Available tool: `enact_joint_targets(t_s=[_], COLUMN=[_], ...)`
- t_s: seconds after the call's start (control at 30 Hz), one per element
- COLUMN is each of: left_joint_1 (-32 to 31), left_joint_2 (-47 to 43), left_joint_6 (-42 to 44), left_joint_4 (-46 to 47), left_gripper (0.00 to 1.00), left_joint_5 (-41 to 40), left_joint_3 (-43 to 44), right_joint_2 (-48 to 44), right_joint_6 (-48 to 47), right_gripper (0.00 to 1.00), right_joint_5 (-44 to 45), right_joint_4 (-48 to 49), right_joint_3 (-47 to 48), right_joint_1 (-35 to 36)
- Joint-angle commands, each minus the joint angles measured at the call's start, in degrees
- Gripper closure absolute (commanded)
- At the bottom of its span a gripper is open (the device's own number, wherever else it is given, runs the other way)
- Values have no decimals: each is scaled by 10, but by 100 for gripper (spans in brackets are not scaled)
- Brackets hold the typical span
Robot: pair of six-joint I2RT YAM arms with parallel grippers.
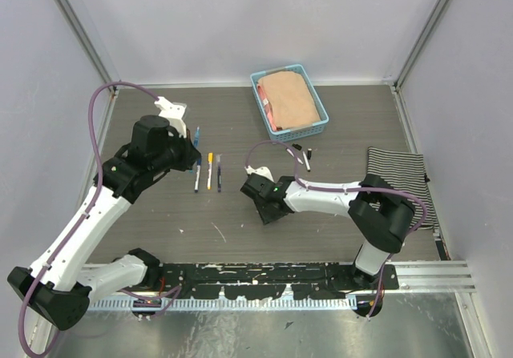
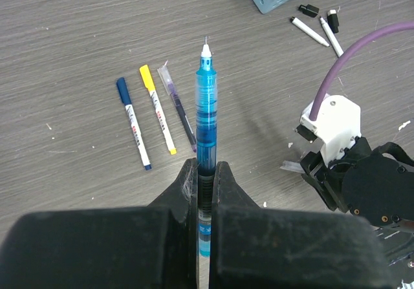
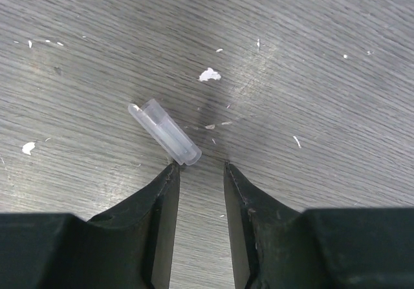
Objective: Insert the pens into the pen caps
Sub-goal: Adjust the pen cap at the center of the board.
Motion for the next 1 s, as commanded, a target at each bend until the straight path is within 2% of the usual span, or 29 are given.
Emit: enact_joint_targets(t_s=[0.0, 0.4, 0.8, 0.97], left_joint_1=[4, 6, 7, 9], left_joint_2=[0, 3, 3, 3], left_joint_6=[-2, -3, -3, -3], left_joint_4=[16, 15, 15, 16], left_gripper=[100, 100, 100, 100], left_joint_5=[5, 6, 7, 7], left_joint_3=[-5, -5, -4, -5], right_joint_2=[2, 43, 76, 76], right_joint_6=[15, 27, 45, 40], right_gripper=[61, 63, 63, 62], right_joint_5=[39, 41, 94, 56], right_joint_4=[-16, 7, -12, 16], right_joint_3=[11, 49, 93, 94], right_joint_1=[-3, -19, -35, -38])
